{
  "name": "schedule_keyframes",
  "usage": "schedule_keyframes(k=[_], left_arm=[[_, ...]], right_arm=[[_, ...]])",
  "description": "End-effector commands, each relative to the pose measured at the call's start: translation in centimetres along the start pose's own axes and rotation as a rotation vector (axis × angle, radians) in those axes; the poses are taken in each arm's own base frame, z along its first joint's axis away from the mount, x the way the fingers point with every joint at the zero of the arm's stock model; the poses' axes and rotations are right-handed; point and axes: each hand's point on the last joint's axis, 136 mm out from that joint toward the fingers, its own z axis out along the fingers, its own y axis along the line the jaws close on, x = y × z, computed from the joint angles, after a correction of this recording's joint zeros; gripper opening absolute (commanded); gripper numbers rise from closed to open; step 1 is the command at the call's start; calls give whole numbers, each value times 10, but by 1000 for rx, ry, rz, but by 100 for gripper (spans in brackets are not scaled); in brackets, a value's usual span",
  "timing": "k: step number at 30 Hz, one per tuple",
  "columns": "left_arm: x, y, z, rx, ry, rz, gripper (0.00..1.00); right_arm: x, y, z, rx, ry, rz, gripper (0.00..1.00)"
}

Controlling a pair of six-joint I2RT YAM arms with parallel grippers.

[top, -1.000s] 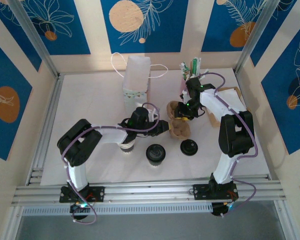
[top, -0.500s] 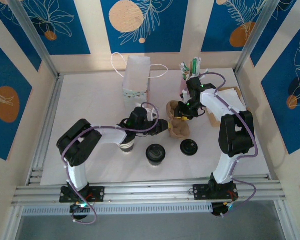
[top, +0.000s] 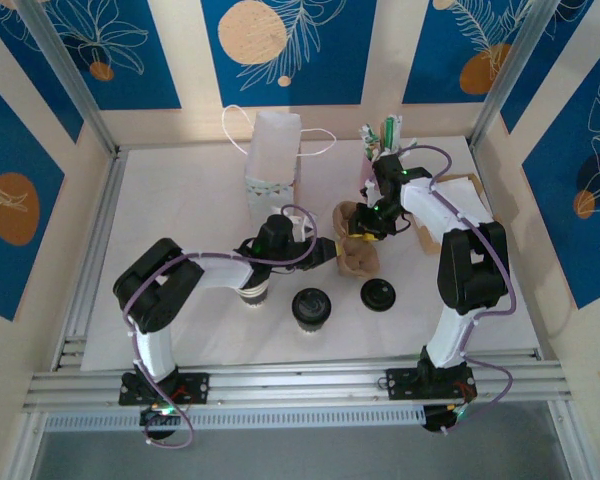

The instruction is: Pack the takeout coffee

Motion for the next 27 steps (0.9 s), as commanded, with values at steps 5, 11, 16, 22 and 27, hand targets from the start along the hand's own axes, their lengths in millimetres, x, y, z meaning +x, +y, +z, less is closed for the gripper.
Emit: schedule_keyframes(k=[5, 11, 16, 22, 27], left_arm=[[31, 80, -8, -185, 69, -132, 29], [30, 81, -11, -185, 66, -137, 27], [30, 79, -11, -179, 68, -134, 27], [30, 81, -9, -176, 73, -139, 27], [31, 81, -9, -176, 74, -137, 28]], right_arm=[[7, 13, -20, -62, -14, 8, 35], [8, 10, -20, -60, -12, 17, 35], [8, 10, -20, -65, -10, 19, 35], [8, 14, -22, -85, -9, 19, 35], [9, 14, -21, -82, -8, 18, 35]])
